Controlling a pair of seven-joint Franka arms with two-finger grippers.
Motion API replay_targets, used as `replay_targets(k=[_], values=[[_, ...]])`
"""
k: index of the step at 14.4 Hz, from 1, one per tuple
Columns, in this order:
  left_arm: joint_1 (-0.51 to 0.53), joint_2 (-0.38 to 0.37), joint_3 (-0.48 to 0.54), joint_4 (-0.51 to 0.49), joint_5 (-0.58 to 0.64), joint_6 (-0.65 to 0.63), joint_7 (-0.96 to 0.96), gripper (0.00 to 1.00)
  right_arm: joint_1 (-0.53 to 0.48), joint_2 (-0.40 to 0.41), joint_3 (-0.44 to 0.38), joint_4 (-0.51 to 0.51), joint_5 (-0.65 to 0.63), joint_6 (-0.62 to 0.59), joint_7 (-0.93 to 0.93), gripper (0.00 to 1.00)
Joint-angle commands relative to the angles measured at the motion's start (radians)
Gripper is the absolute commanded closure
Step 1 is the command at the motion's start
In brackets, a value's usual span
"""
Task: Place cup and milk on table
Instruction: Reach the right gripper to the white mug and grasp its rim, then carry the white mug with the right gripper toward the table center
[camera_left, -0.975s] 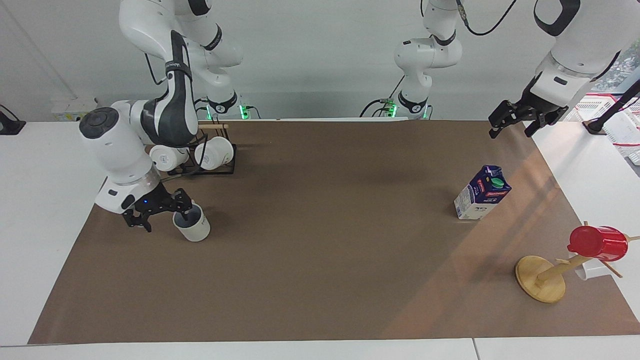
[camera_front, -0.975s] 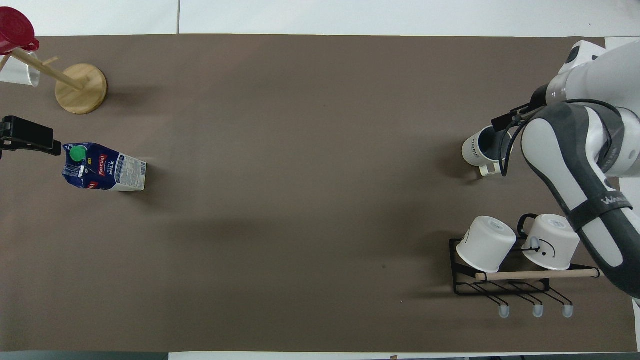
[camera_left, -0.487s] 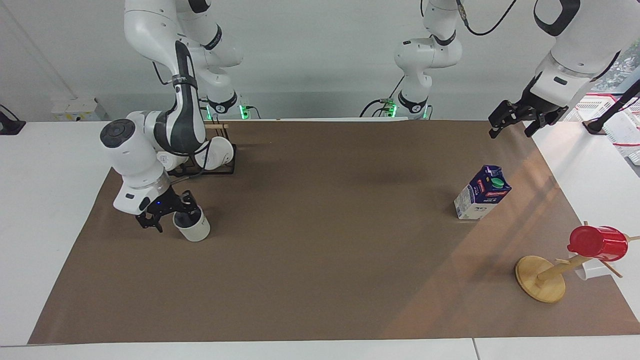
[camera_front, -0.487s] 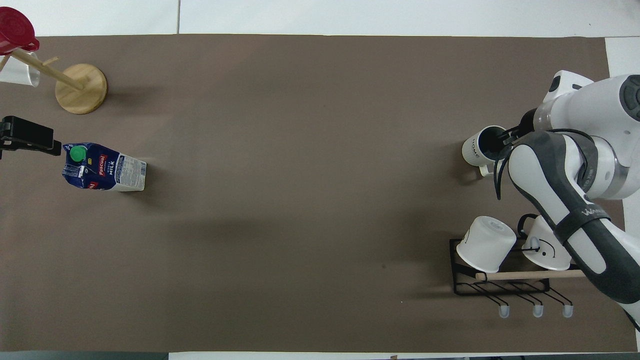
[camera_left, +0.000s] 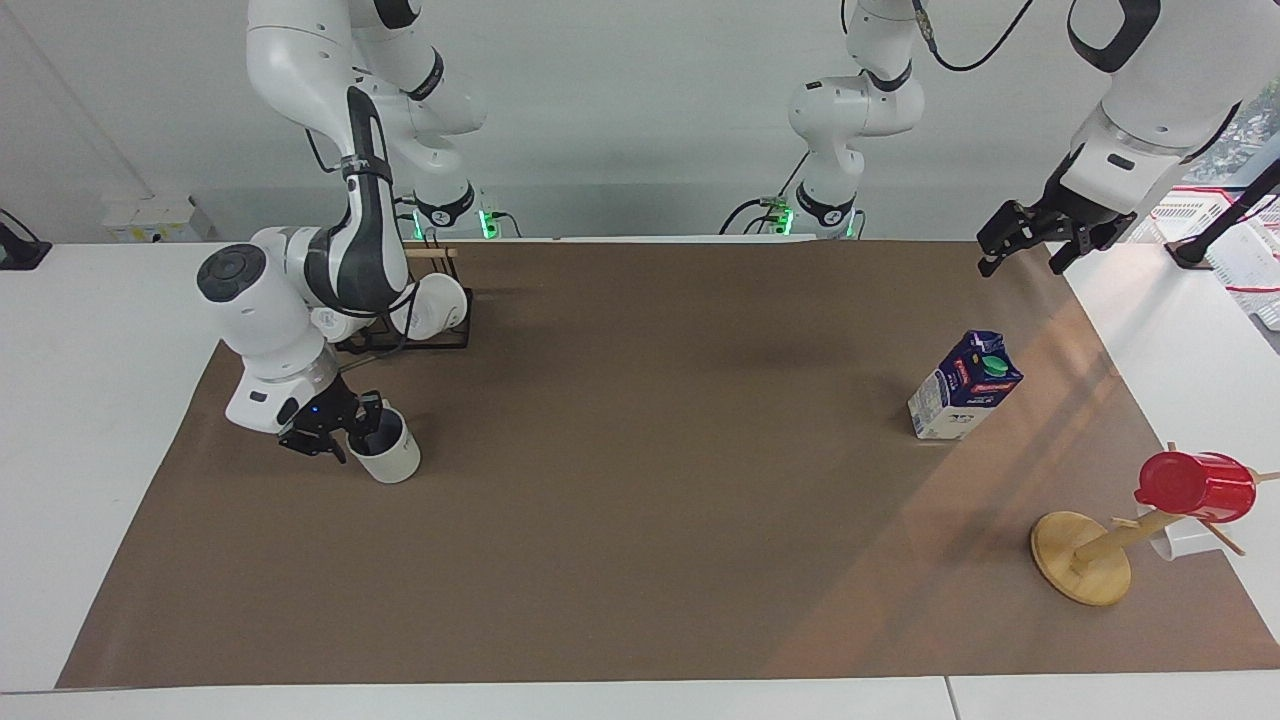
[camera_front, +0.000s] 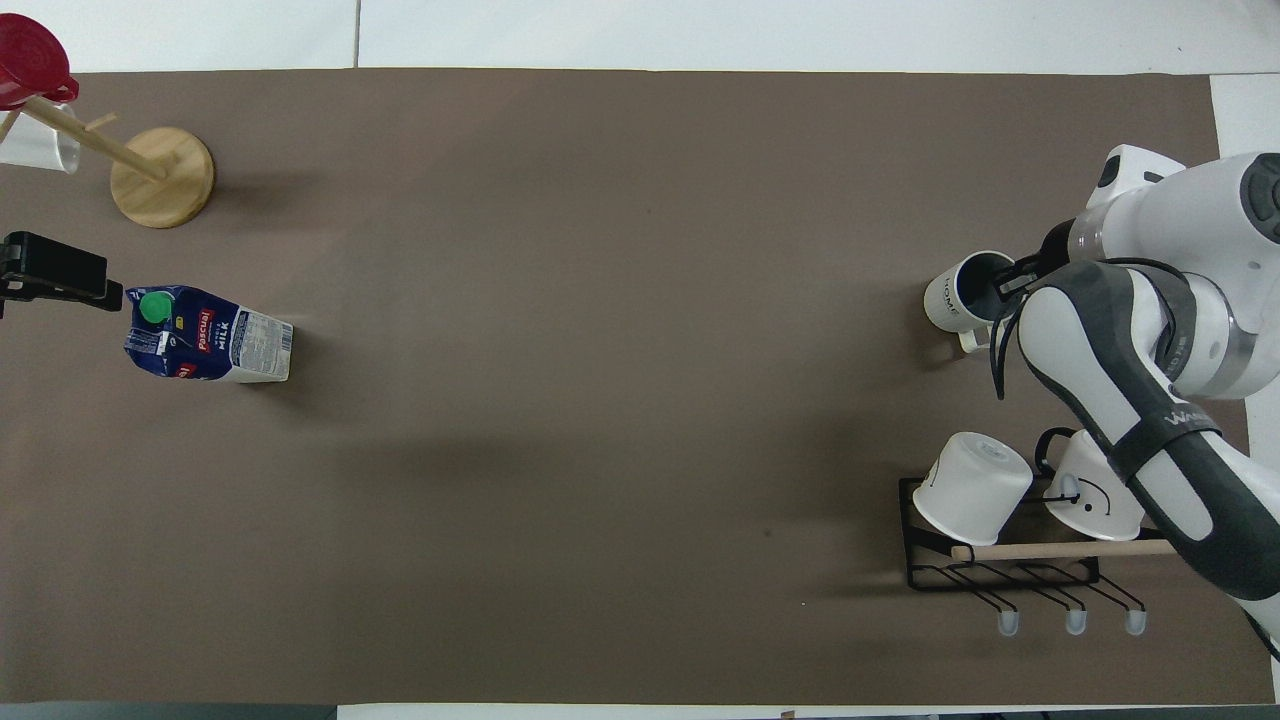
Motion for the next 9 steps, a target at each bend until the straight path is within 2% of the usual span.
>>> replay_targets(k=[1,3,5,7,9], values=[[-0.014,-0.027,0.019,-0.029,-0.019,-0.004,0.01,0.0,-0.006,-0.001,0.004,0.01,0.032,-0.011,-0.03,1.0],[-0.014,-0.027,0.019,-0.029,-0.019,-0.004,0.01,0.0,-0.005,-0.001,0.004,0.037,0.032,-0.025,-0.03,1.0],[-0.014,-0.027,0.019,-0.029,-0.019,-0.004,0.01,0.0,0.03,-0.002,0.004,0.135,0.032,-0.14,0.008,1.0],[-0.014,-0.027,0.019,-0.029,-0.019,-0.004,0.01,0.0,0.104,0.008,0.004,0.218,0.01,-0.214,0.178,1.0],[-0.014,-0.027,0.019,-0.029,-0.019,-0.004,0.01,0.0,0.208,0.022,0.004,0.234,-0.023,-0.199,0.337,1.0]])
